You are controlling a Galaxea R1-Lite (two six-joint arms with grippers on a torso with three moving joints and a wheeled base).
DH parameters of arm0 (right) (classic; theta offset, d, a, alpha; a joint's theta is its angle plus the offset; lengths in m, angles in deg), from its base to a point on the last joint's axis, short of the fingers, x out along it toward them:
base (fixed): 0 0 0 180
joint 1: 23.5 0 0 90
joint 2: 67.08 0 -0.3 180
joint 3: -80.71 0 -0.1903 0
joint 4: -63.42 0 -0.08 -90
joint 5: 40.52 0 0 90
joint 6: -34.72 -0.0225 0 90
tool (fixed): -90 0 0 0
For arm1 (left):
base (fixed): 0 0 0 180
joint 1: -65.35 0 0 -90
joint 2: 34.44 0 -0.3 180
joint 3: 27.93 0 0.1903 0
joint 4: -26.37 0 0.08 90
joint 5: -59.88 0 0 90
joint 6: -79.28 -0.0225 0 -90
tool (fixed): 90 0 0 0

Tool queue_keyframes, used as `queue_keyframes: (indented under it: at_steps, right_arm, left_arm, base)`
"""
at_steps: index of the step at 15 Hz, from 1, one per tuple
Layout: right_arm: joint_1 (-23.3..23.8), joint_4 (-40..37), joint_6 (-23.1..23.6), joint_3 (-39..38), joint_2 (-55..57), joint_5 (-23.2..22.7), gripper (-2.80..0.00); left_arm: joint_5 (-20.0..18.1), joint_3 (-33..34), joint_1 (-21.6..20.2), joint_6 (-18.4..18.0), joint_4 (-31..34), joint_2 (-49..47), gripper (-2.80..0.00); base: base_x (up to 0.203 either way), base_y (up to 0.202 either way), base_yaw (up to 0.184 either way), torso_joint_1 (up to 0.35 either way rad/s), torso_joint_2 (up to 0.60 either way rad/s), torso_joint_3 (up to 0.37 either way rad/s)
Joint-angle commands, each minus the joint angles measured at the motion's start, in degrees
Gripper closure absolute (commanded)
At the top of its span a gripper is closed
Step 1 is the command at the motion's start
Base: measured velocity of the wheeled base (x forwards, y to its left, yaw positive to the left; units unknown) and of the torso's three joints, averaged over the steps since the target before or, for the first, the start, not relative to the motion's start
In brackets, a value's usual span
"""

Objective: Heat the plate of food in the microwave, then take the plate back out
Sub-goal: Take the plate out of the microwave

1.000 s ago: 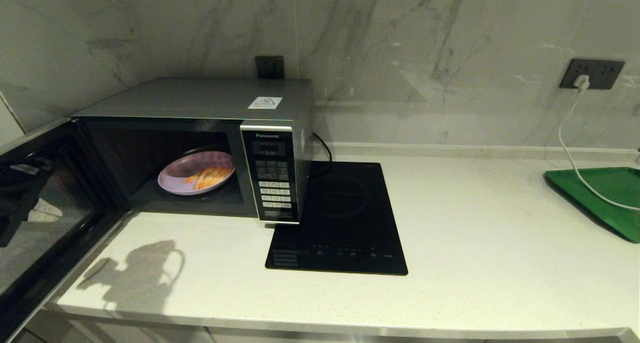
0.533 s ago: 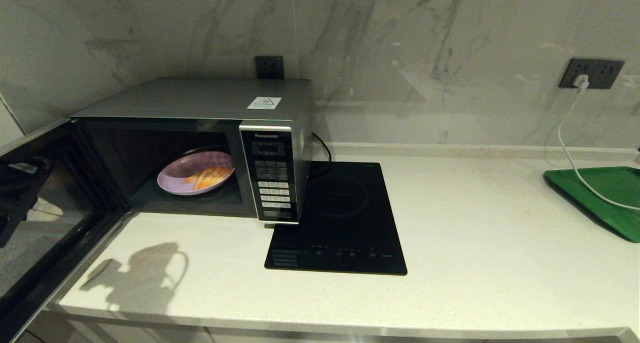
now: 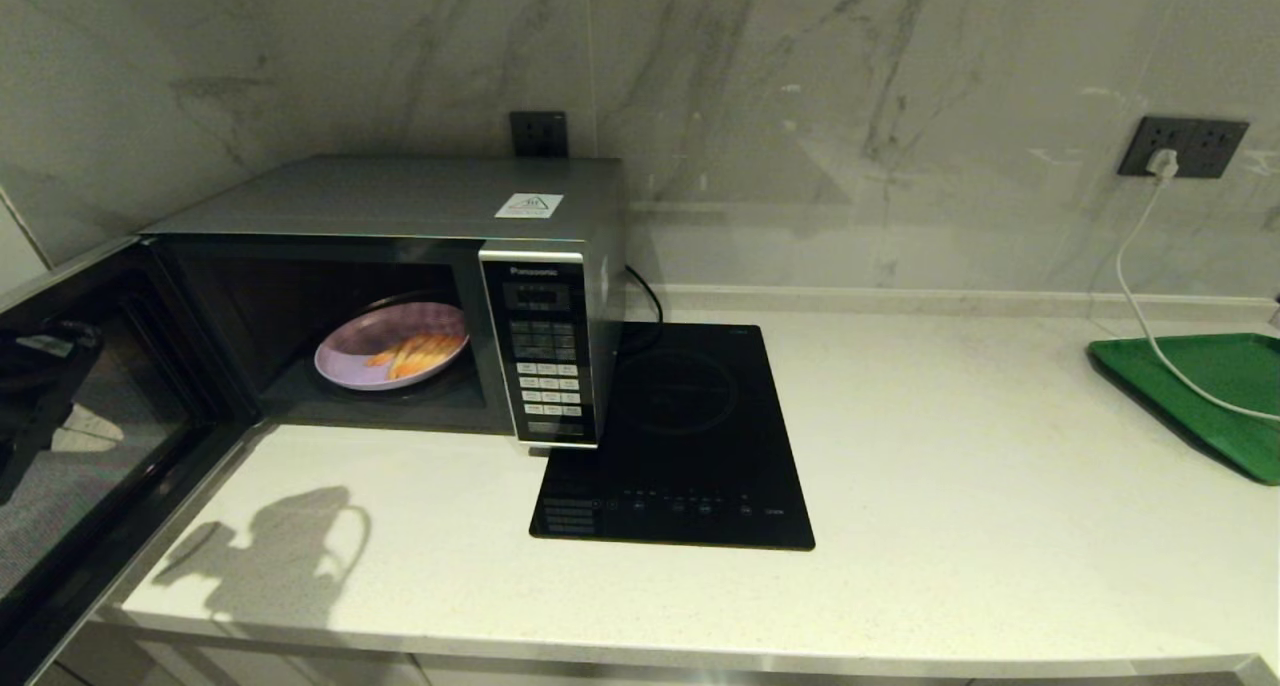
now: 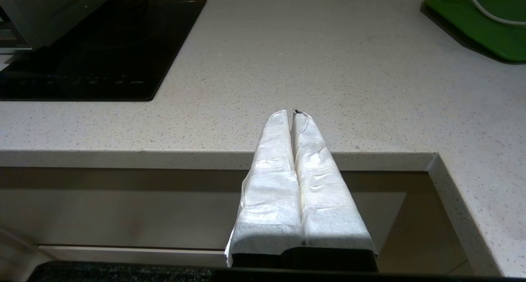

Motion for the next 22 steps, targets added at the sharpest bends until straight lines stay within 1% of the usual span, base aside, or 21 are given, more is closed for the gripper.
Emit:
queue_keyframes:
  at_steps: [1, 2, 4, 6, 7, 11, 13, 15, 16, 18, 20, 21, 22]
  right_arm:
    - [0.0, 0.0, 0.0, -0.1, 0.0, 0.0, 0.00]
    - [-0.1, 0.0, 0.0, 0.0, 0.0, 0.0, 0.00]
    - [0.0, 0.0, 0.0, 0.0, 0.0, 0.0, 0.00]
    - [0.0, 0.0, 0.0, 0.0, 0.0, 0.0, 0.00]
    - [0.0, 0.0, 0.0, -0.1, 0.0, 0.0, 0.00]
    - [0.0, 0.0, 0.0, -0.1, 0.0, 0.0, 0.00]
    - [0.0, 0.0, 0.0, 0.0, 0.0, 0.0, 0.00]
    - [0.0, 0.0, 0.0, 0.0, 0.0, 0.0, 0.00]
    - [-0.1, 0.0, 0.0, 0.0, 0.0, 0.0, 0.00]
    - [0.0, 0.0, 0.0, -0.1, 0.0, 0.0, 0.00]
    - [0.0, 0.0, 0.0, 0.0, 0.0, 0.0, 0.00]
    - [-0.1, 0.0, 0.0, 0.0, 0.0, 0.0, 0.00]
    - [0.0, 0.0, 0.0, 0.0, 0.0, 0.1, 0.00]
  left_arm:
    - [0.0, -0.3, 0.5, 0.2, 0.0, 0.0, 0.00]
    - [0.0, -0.9, 0.9, 0.2, 0.0, 0.1, 0.00]
    - [0.0, -2.5, 3.4, 0.4, 0.1, 0.4, 0.00]
    - [-0.1, -2.7, 6.2, 1.6, 0.2, 1.0, 0.00]
    - [-0.1, -2.6, 6.7, 3.0, 0.3, 0.9, 0.00]
    - [-0.4, -2.2, 6.3, 4.4, 1.4, -2.1, 0.00]
    - [-1.2, -2.4, 6.4, 6.4, 1.4, -3.6, 0.00]
    - [-1.3, -2.5, 6.4, 6.6, 1.3, -4.9, 0.00]
    - [-1.4, -2.5, 6.4, 6.6, 1.1, -5.1, -2.80]
    - [-1.3, -2.4, 6.4, 6.9, -0.7, -5.4, -2.80]
    - [-1.2, -2.2, 6.4, 9.5, -3.3, -5.9, -2.80]
    - [-1.3, -2.3, 6.4, 10.4, -3.8, -6.9, -2.80]
    - [-1.3, -2.5, 6.4, 12.0, -4.0, -7.8, -2.80]
  base:
    - [0.000, 0.000, 0.000, 0.000, 0.00, 0.000]
    - [0.000, 0.000, 0.000, 0.000, 0.00, 0.000]
    - [0.000, 0.000, 0.000, 0.000, 0.00, 0.000]
    - [0.000, 0.000, 0.000, 0.000, 0.00, 0.000]
    - [0.000, 0.000, 0.000, 0.000, 0.00, 0.000]
    - [0.000, 0.000, 0.000, 0.000, 0.00, 0.000]
    - [0.000, 0.000, 0.000, 0.000, 0.00, 0.000]
    - [0.000, 0.000, 0.000, 0.000, 0.00, 0.000]
    - [0.000, 0.000, 0.000, 0.000, 0.00, 0.000]
    - [0.000, 0.000, 0.000, 0.000, 0.00, 0.000]
    - [0.000, 0.000, 0.000, 0.000, 0.00, 0.000]
    - [0.000, 0.000, 0.000, 0.000, 0.00, 0.000]
    - [0.000, 0.000, 0.000, 0.000, 0.00, 0.000]
